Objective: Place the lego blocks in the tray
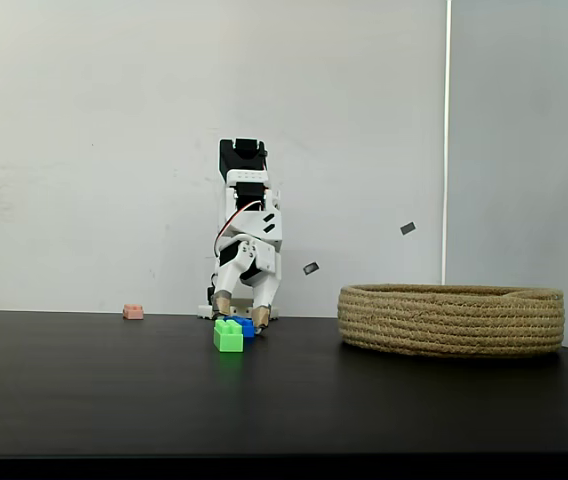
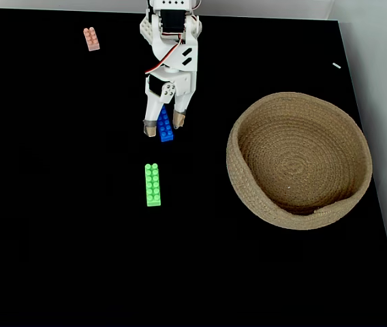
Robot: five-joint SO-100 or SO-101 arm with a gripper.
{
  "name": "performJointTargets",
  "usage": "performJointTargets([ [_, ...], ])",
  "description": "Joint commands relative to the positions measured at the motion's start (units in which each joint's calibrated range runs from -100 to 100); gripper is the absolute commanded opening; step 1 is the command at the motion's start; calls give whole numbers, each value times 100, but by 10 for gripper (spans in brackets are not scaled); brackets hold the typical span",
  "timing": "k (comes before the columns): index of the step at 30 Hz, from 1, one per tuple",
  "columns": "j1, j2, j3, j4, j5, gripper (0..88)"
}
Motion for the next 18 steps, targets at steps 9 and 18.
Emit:
performJointTargets([
  [9,22,-218,89,-223,117,71],
  [18,-19,-493,107,-315,59,4],
])
